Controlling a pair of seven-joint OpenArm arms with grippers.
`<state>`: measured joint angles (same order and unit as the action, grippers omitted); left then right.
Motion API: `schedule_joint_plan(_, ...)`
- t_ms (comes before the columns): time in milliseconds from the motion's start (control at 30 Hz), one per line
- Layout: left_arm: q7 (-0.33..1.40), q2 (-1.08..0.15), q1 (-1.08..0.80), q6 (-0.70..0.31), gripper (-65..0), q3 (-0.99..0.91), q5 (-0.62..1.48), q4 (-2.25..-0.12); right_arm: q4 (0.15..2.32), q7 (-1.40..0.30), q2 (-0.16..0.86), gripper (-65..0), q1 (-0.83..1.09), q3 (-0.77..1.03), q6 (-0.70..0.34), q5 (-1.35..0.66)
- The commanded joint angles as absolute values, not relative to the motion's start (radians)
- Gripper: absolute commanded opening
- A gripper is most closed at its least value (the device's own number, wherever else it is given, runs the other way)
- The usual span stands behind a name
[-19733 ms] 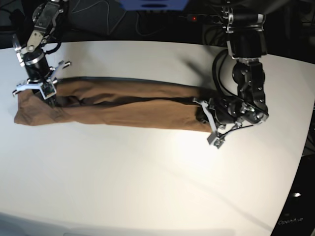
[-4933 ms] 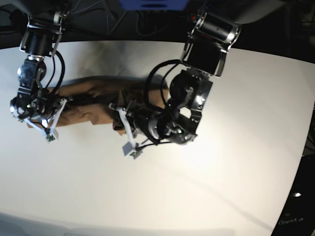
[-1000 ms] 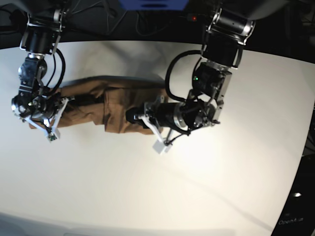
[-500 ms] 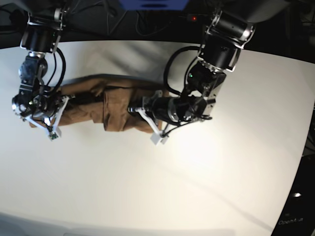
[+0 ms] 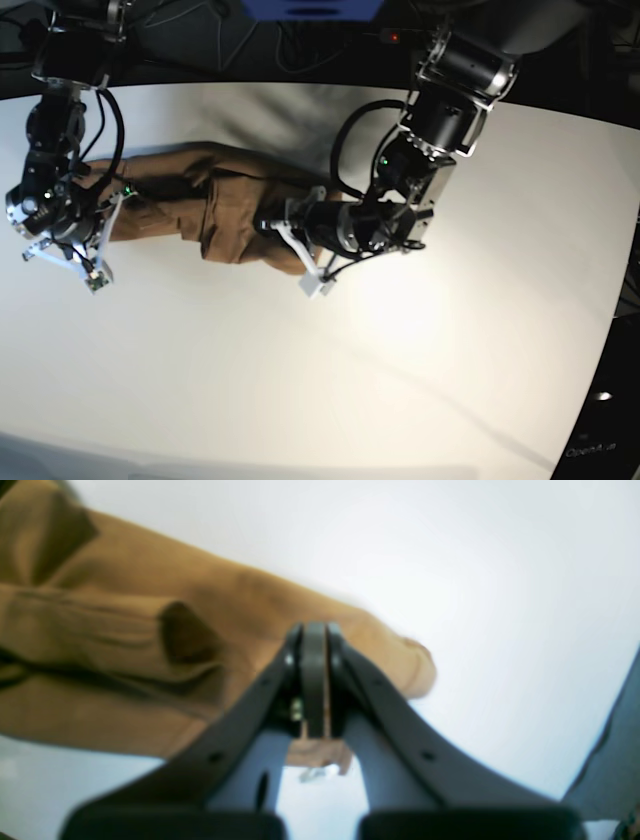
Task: Fold the T-shirt properly
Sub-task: 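Press the folded end down with the left gripper and open it, then lift the left gripper off the folded strip and move it aside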
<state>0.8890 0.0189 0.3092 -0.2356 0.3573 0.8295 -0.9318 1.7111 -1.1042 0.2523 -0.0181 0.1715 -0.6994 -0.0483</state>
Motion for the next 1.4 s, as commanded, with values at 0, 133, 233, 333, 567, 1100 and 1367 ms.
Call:
schedule_joint_plan(0,0.897,0.016,0.314,-0.216,-62.8,0.358,0.809,-0.932,1.730,-1.098,0.269,-64.3,-0.035,0.176,-0.698,-0.050)
schedule_joint_plan(133,0.926,0.015,0.283,-0.214,-62.8,0.357,0.809,-0.932,1.764,-1.162,0.288,-64.4,-0.027,0.183,-0.698,-0.051)
schedule_joint_plan(233,0.943,-0.002,0.260,-0.214,-62.8,0.354,0.811,-0.932,1.794,-1.201,0.288,-64.3,-0.027,0.228,-0.698,-0.053)
schedule_joint_plan(333,0.943,-0.018,0.239,-0.214,-62.8,0.352,0.816,-0.943,1.837,-1.233,0.288,-64.3,-0.030,0.286,-0.698,-0.054)
schedule_joint_plan(567,0.941,-0.051,0.206,-0.214,-62.8,0.309,0.816,-0.944,1.853,-1.253,0.285,-64.3,-0.035,0.352,-0.698,-0.113)
schedule_joint_plan(1100,0.943,-0.081,0.165,-0.213,-62.8,0.231,0.817,-0.946,1.544,-1.313,0.297,-44.1,-0.170,0.406,-0.698,-0.349)
schedule_joint_plan(1367,0.944,-0.081,0.120,-0.213,-62.8,0.151,0.816,-0.946,1.532,-1.314,0.332,-40.5,-0.191,0.430,-0.698,-0.349)
